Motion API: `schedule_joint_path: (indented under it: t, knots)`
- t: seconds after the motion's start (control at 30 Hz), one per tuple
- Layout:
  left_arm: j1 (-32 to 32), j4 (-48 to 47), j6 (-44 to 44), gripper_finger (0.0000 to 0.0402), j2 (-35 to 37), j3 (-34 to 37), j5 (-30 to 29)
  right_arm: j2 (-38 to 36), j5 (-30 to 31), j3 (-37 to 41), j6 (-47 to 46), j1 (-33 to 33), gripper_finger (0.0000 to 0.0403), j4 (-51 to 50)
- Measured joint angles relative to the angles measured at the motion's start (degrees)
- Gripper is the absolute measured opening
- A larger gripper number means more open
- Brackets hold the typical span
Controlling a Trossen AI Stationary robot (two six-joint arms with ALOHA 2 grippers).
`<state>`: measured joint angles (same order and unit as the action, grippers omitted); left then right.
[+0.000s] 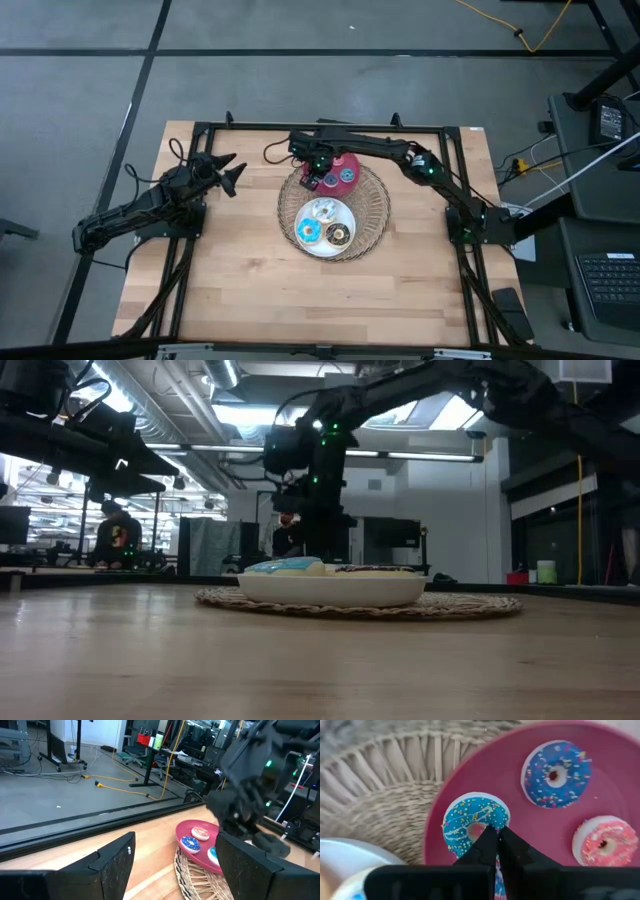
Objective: Pick & Place donuts
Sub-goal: Put the small light blue donut on the red plate, then return to Home Position
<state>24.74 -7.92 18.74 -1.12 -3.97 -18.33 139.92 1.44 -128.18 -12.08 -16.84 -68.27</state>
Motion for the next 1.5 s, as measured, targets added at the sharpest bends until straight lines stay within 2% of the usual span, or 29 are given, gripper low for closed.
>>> schedule_joint_path:
  t: [0.2, 0.37, 0.5, 0.73, 1.03, 1.23, 1.37, 1.5]
  knots:
    - [0.0, 0.0, 0.0, 0.0267, 0.0, 0.0, 0.0, 1.5, 0.2, 0.0, 2.3, -0.1, 0.0016, 0.3]
    - [0.0, 0.0, 0.0, 0.0267, 0.0, 0.0, 0.0, 1.7, 3.4, 0.0, 4.8, -0.2, 0.0036, 0.3]
    - [0.0, 0.0, 0.0, 0.0267, 0.0, 0.0, 0.0, 1.7, 3.5, 0.0, 5.1, -0.3, 0.0069, 0.2]
    - [0.0, 0.0, 0.0, 0.0267, 0.0, 0.0, 0.0, 1.7, 3.5, 0.0, 5.1, -0.2, 0.0150, 0.1]
    - [0.0, 0.0, 0.0, 0.0267, 0.0, 0.0, 0.0, -0.7, 12.3, 0.0, 3.3, -0.2, 0.0244, -1.1]
    - [0.0, 0.0, 0.0, 0.0267, 0.0, 0.0, 0.0, -4.9, 13.0, 0.0, 1.4, -0.2, 0.0282, -0.9]
    - [0.0, 0.0, 0.0, 0.0267, 0.0, 0.0, 0.0, -7.0, 11.3, 0.3, -1.9, -0.1, 0.0298, -0.7]
    - [0.0, 0.0, 0.0, 0.0267, 0.0, 0.0, 0.0, -11.6, 9.1, 6.7, -3.1, 0.2, 0.0308, 3.8]
